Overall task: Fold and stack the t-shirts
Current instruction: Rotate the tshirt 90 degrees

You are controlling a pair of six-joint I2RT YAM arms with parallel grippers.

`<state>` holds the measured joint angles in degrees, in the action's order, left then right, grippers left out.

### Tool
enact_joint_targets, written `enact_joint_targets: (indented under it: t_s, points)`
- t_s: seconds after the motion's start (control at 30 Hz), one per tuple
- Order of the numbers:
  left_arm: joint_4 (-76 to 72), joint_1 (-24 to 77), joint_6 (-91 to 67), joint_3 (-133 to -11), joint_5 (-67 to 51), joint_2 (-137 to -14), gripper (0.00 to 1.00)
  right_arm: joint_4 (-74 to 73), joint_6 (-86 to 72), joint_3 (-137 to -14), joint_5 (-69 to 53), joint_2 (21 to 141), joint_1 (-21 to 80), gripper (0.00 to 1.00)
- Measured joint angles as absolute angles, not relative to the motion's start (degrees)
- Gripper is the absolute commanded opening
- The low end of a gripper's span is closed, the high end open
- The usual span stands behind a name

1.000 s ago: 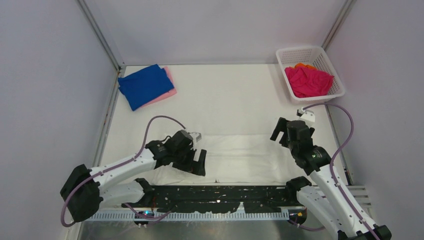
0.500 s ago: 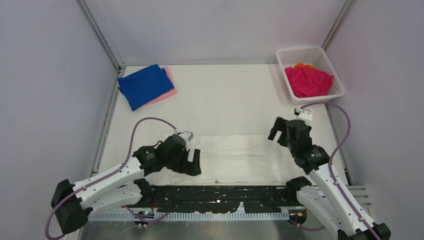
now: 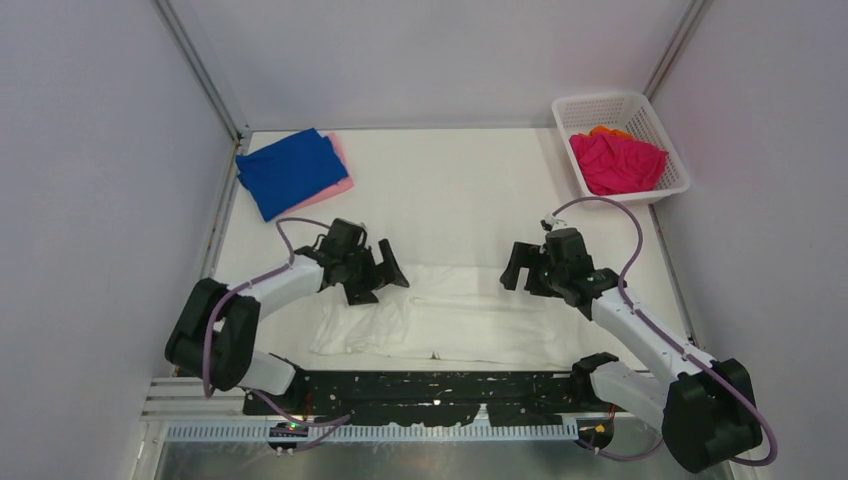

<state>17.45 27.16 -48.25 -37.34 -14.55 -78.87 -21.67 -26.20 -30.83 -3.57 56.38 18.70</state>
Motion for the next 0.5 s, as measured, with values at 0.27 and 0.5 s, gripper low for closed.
enact_joint_targets:
  t_s: [0.27,0.5]
  points:
    - [18.7,20.3,-51.7,-54.4,-23.5,-97.8,1.00,-17.4,-25.8,-30.1,-6.9,62.1,18.7,0.95]
    - [30.8,17.5,-48.1,-85.5,-15.3,-117.6,1.00,-12.4,-26.8,-28.9,-7.4,66.8,18.7,0.95]
